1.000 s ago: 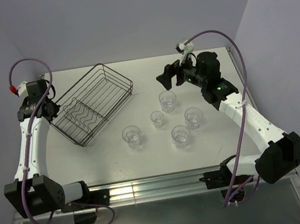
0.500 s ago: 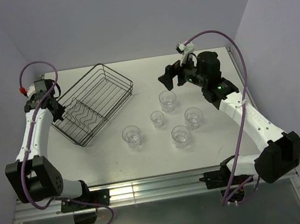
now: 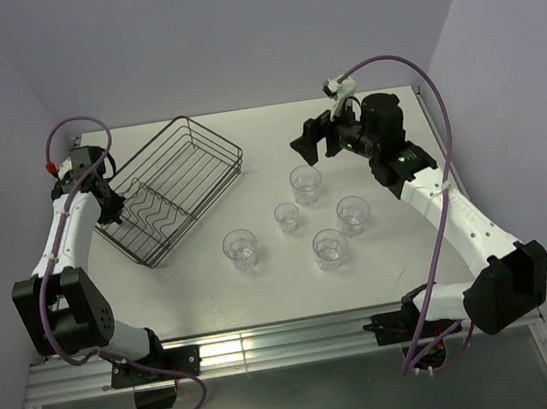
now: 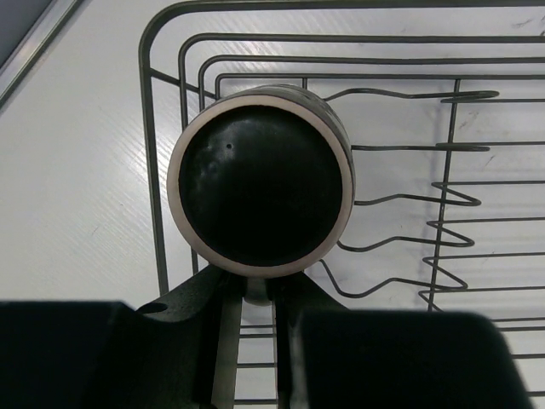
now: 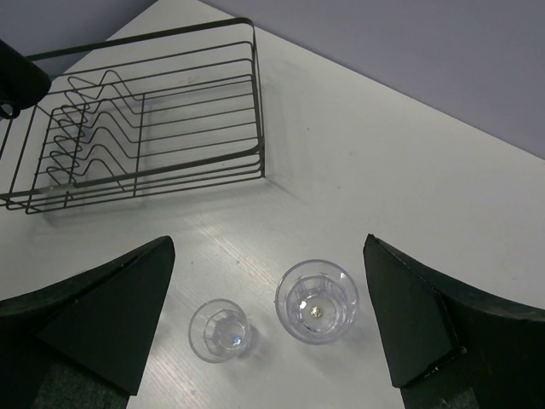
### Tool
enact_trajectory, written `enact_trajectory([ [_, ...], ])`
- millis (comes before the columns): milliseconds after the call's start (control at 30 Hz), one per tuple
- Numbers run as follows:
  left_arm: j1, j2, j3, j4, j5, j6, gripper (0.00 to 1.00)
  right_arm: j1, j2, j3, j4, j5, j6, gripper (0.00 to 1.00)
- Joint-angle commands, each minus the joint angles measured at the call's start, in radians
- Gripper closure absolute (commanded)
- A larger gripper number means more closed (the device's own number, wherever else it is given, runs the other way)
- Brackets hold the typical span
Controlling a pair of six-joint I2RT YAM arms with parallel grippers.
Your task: Load the cups into the dish rack
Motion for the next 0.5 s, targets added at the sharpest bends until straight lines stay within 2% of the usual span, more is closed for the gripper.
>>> enact_trajectory([
  [0,-0.001,0.008,0.013,0.053,0.003,-0.005,1.0,-0.01,0.001,0.024,0.013,-0.008,-0.008,0.0],
  [467,0.001,0.068,0.009,0.061,-0.031,-0.002,1.0,-0.015,0.009,0.024,0.012,-0.022,-0.003,0.01],
])
